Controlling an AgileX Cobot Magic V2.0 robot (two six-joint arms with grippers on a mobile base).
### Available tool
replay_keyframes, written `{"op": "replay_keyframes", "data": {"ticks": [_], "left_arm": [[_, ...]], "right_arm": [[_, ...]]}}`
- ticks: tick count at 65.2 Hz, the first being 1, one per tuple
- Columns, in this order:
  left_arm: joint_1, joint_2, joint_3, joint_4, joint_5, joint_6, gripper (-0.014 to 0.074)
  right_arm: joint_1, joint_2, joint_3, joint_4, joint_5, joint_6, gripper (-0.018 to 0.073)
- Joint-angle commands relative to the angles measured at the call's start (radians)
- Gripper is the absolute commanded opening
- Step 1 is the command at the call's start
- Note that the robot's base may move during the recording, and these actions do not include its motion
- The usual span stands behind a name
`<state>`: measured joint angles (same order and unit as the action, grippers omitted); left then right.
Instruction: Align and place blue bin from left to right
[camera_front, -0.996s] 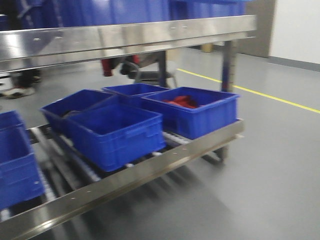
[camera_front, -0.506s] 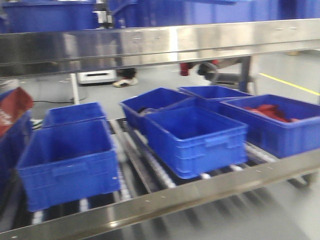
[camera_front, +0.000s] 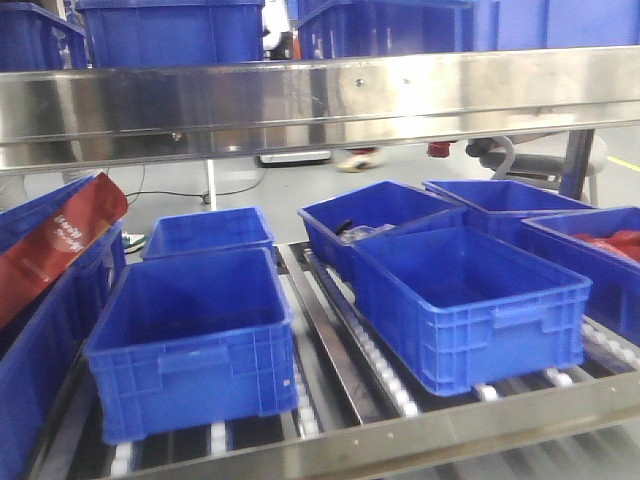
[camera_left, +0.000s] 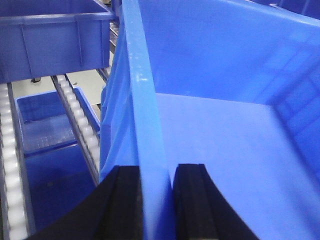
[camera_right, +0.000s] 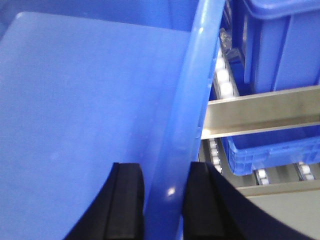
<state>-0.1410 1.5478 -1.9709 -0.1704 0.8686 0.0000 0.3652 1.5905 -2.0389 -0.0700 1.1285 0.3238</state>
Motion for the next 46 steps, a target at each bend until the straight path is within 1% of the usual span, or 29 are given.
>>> {"op": "replay_keyframes", "data": {"ticks": [1, 46], "left_arm": [[-0.005, -0.024, -0.018, -0.026, -0.109, 0.015, -0.0111], [-0.005, -0.024, -0.018, -0.026, -0.109, 0.015, -0.0111]], "right_arm": [[0.005, -0.023, -0.016, -0.003, -0.090, -0.041, -0.0070], [0.005, -0.023, -0.016, -0.003, -0.090, -0.041, -0.0070]]}}
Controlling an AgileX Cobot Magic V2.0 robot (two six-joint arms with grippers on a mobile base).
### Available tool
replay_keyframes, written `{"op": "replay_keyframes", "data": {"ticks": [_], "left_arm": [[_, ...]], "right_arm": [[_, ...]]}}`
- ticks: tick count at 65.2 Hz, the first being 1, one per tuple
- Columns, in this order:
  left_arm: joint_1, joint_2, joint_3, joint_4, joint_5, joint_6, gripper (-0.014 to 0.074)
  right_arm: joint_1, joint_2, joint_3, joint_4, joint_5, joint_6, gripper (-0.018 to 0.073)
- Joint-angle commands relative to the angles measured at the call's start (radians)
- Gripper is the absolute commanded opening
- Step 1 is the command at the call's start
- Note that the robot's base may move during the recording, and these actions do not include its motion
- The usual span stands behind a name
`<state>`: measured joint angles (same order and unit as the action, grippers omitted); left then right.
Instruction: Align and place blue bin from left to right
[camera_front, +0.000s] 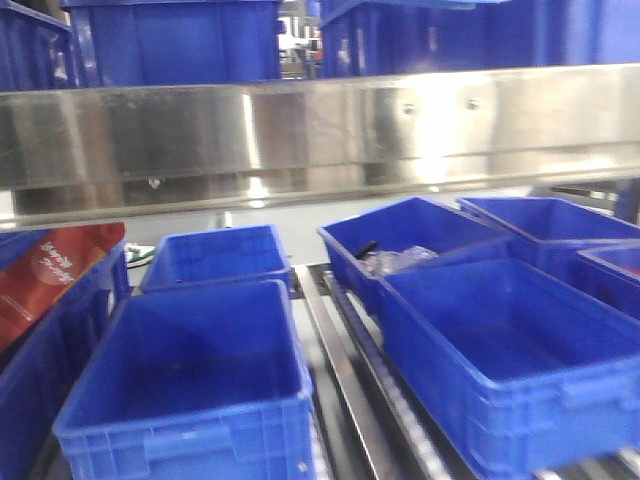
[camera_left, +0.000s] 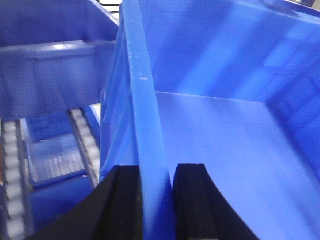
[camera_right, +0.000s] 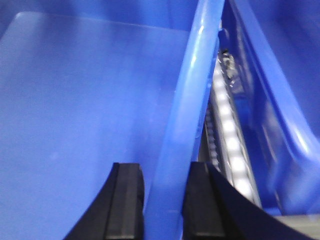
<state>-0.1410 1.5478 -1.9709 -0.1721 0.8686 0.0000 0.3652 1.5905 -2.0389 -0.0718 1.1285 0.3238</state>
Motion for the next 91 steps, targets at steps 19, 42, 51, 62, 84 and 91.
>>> {"op": "replay_keyframes", "data": {"ticks": [19, 42, 51, 62, 84, 91], "left_arm": [[-0.005, -0.024, -0.018, -0.025, -0.109, 0.015, -0.0111], [-0.005, -0.024, -0.018, -0.025, -0.109, 0.015, -0.0111], [-0.005, -0.024, -0.018, -0.025, -0.109, 0.015, -0.0111], [-0.005, -0.024, -0.018, -0.025, -0.109, 0.015, -0.0111], [-0.005, -0.024, -0.018, -0.025, -0.109, 0.015, -0.0111], [-0.005, -0.024, -0.018, -0.025, -0.109, 0.015, -0.0111]], "right_arm": [[0.005, -0.023, -0.016, -0.001, -0.090, -0.041, -0.0070], [0.005, -0.023, -0.016, -0.001, -0.090, -0.041, -0.0070], [0.005, -0.023, -0.016, -0.001, -0.090, -0.041, -0.0070], [0.005, -0.023, -0.016, -0.001, -0.090, -0.041, -0.0070], [0.005, -0.023, -0.016, -0.001, -0.090, -0.041, -0.0070], [0.005, -0.023, -0.016, -0.001, -0.090, -0.041, -0.0070]]}}
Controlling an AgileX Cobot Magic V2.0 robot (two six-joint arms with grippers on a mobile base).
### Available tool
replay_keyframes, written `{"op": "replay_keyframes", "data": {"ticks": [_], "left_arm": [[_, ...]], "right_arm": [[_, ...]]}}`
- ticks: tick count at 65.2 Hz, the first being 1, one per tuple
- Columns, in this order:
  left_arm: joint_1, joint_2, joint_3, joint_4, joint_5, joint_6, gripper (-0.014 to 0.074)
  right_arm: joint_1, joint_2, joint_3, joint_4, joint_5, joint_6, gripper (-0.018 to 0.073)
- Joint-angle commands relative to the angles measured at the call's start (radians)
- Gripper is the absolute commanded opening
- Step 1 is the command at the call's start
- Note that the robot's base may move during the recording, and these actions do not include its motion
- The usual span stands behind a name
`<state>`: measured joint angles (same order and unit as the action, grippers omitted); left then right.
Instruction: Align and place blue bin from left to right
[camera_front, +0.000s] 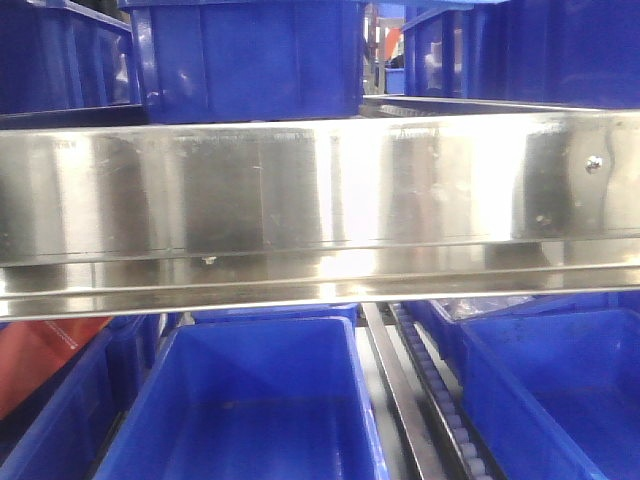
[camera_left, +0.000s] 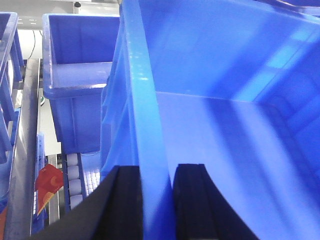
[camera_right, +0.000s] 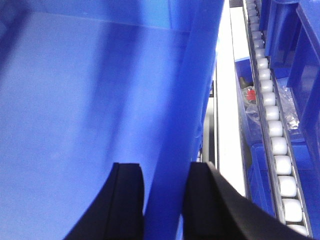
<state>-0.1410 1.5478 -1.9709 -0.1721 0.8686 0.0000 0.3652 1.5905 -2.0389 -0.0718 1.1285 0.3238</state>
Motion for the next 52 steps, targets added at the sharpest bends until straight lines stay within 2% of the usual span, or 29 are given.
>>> {"op": "replay_keyframes", "data": {"ticks": [1, 32, 39, 52], "left_arm": [[-0.005, -0.024, -0.018, -0.025, -0.109, 0.015, -0.0111], [-0.005, -0.024, -0.018, -0.025, -0.109, 0.015, -0.0111], [-0.005, -0.024, -0.018, -0.027, -0.109, 0.015, -0.0111], [-0.005, -0.001, -0.018, -0.022, -0.012, 0.015, -0.0111]], "right_arm": [[0.005, -0.023, -0.016, -0.001, -0.090, -0.041, -0.0070], [0.005, -0.023, -0.016, -0.001, -0.123, -0.041, -0.0070], [0.005, -0.027, -0.016, 0.055, -0.110, -0.041, -0.0070], [-0.008, -0.009, -0.016, 0.046, -0.130, -0.043, -0.0070]]}}
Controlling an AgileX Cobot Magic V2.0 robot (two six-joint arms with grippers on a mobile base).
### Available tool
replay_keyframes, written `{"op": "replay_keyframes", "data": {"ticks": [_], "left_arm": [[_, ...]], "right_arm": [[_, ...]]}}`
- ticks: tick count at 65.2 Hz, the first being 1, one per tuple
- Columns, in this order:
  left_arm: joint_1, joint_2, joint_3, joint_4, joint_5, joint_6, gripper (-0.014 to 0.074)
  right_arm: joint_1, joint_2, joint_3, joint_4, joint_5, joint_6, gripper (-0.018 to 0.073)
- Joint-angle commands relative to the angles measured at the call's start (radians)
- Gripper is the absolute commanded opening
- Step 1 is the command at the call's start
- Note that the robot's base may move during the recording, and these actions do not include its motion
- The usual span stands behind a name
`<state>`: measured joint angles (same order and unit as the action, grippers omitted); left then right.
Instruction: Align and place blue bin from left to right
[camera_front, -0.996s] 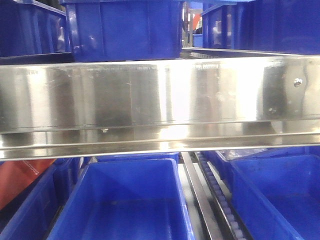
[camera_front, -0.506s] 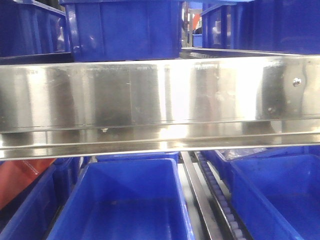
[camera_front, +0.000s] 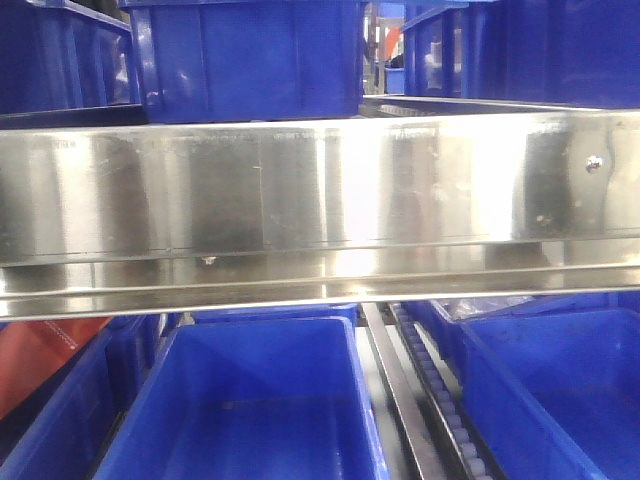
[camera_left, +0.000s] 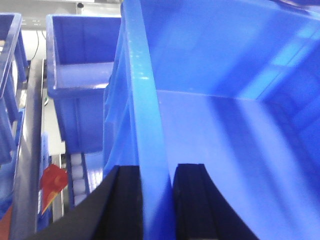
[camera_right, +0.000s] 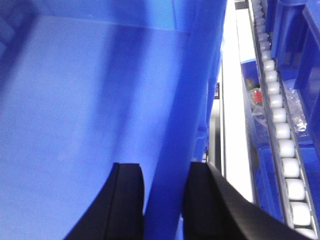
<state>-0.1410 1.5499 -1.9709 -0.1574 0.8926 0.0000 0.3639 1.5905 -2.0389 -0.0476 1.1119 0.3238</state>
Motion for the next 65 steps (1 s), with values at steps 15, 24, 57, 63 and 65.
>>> {"op": "replay_keyframes", "data": {"ticks": [15, 24, 57, 63, 65], "left_arm": [[-0.003, 0.082, -0.018, 0.033, 0.057, 0.015, -0.0111], [-0.003, 0.126, -0.018, 0.103, 0.073, 0.015, -0.0111], [-0.003, 0.205, -0.016, 0.189, 0.136, 0.015, 0.0165], [-0.003, 0.205, -0.016, 0.189, 0.132, 0.015, 0.0340], [-0.003, 0.205, -0.016, 0.189, 0.132, 0.015, 0.0393]], "right_arm": [[-0.065, 0.083, -0.016, 0.021, -0.159, -0.085, -0.0070], [-0.075, 0.145, -0.016, 0.021, -0.197, -0.106, -0.0070], [-0.081, 0.252, -0.016, 0.018, -0.237, -0.106, 0.0106], [-0.084, 0.249, -0.016, 0.018, -0.229, -0.106, 0.0355], [-0.084, 0.246, -0.019, 0.015, -0.221, -0.106, 0.0449]]}}
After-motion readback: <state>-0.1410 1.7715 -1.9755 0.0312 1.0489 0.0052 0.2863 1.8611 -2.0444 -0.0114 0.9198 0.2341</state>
